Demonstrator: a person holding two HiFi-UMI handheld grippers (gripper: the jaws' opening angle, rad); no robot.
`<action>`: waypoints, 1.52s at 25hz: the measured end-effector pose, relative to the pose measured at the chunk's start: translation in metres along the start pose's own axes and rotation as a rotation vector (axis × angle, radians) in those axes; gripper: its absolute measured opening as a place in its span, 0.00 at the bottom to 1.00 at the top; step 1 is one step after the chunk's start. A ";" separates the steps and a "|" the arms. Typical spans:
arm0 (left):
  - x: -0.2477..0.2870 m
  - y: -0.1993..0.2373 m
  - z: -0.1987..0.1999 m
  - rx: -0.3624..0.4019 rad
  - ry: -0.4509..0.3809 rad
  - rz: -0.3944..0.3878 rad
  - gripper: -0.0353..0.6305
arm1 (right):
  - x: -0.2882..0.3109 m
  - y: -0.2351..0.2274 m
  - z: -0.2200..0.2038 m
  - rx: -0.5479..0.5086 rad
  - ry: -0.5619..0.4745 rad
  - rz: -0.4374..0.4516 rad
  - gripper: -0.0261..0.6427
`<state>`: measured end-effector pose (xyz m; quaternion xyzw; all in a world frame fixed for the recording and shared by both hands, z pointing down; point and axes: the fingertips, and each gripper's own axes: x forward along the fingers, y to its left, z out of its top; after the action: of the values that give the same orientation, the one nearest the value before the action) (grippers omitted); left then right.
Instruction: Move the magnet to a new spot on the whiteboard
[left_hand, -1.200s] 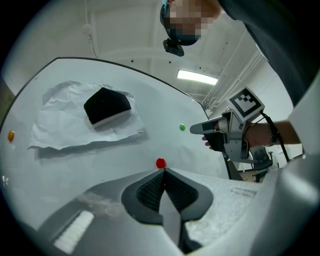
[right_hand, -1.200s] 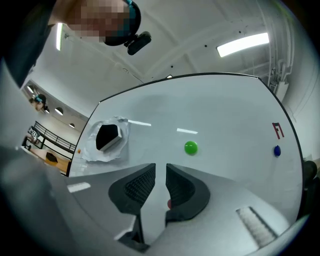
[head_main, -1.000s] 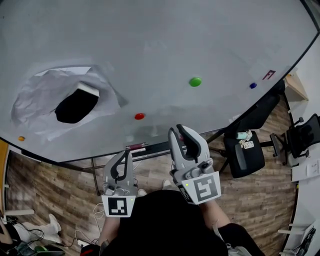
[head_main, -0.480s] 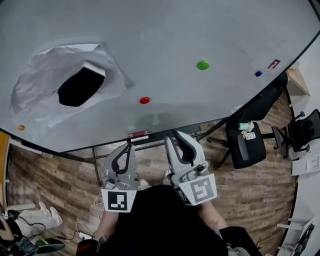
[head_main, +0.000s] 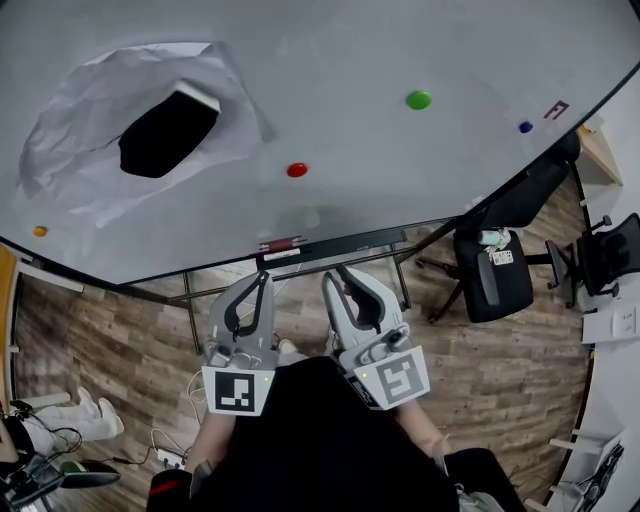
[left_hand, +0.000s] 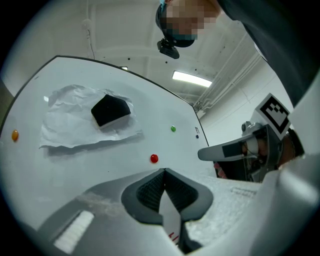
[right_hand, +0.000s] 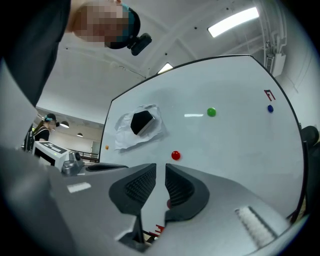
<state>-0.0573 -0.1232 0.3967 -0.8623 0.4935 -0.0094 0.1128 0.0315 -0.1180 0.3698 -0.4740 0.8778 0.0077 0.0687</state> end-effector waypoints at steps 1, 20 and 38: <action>-0.002 0.000 -0.001 -0.007 0.000 0.003 0.06 | -0.001 0.004 -0.003 0.000 0.004 0.006 0.13; -0.024 -0.012 -0.020 -0.035 0.031 -0.009 0.06 | -0.015 0.031 -0.042 -0.045 0.109 0.019 0.08; -0.026 -0.009 -0.021 -0.016 0.017 -0.013 0.06 | -0.010 0.036 -0.049 -0.048 0.121 0.010 0.04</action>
<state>-0.0653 -0.1002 0.4213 -0.8662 0.4891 -0.0135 0.1017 0.0014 -0.0942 0.4178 -0.4707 0.8823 0.0004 0.0040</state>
